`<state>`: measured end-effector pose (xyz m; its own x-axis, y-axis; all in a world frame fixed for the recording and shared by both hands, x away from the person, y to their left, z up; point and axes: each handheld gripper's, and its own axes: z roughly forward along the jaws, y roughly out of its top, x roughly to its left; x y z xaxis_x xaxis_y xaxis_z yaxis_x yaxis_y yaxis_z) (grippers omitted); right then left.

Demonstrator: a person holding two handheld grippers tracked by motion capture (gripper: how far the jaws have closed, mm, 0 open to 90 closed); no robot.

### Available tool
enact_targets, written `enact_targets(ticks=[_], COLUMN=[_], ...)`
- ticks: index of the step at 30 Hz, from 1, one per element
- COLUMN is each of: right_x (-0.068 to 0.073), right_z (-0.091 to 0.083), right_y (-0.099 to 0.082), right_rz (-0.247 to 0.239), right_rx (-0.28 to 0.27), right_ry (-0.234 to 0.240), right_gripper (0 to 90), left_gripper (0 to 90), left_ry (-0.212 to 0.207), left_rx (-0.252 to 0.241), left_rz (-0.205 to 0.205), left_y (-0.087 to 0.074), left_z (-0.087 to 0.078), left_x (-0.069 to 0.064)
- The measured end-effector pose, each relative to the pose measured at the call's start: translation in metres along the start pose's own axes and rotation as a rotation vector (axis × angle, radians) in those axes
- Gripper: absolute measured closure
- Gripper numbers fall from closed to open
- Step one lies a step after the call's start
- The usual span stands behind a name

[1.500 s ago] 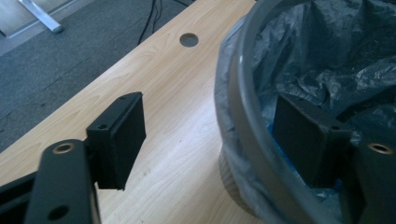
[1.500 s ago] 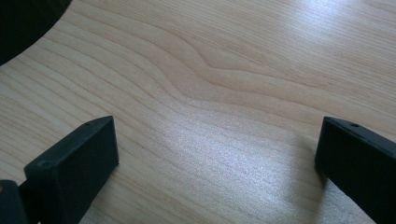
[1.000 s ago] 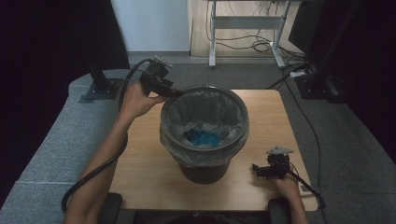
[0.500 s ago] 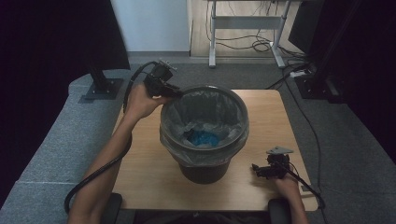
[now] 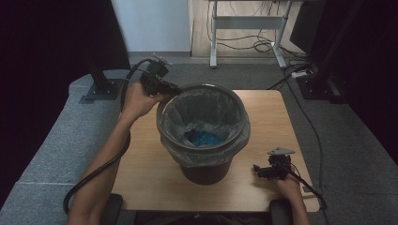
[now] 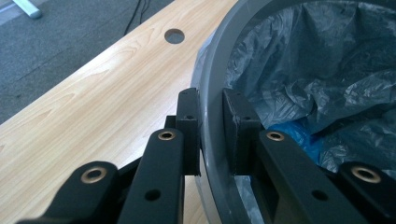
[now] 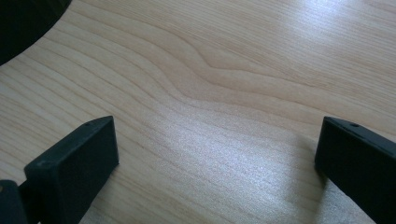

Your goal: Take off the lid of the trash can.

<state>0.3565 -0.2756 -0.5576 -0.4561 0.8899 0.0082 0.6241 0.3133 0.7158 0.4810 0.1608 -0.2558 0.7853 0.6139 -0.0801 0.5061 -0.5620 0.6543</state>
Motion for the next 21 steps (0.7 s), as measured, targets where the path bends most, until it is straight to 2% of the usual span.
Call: enact_targets(ticks=[21], right_x=[0.000], right_z=[0.000], right_y=[0.000], right_rz=[-0.001], right_rx=[-0.001], right_ry=[-0.001], right_gripper=[0.0], left_gripper=[77.8], left_ry=[0.017], left_rx=[-0.031], left_rz=[-0.061], left_y=[-0.022], left_z=[-0.029], left_x=[0.024])
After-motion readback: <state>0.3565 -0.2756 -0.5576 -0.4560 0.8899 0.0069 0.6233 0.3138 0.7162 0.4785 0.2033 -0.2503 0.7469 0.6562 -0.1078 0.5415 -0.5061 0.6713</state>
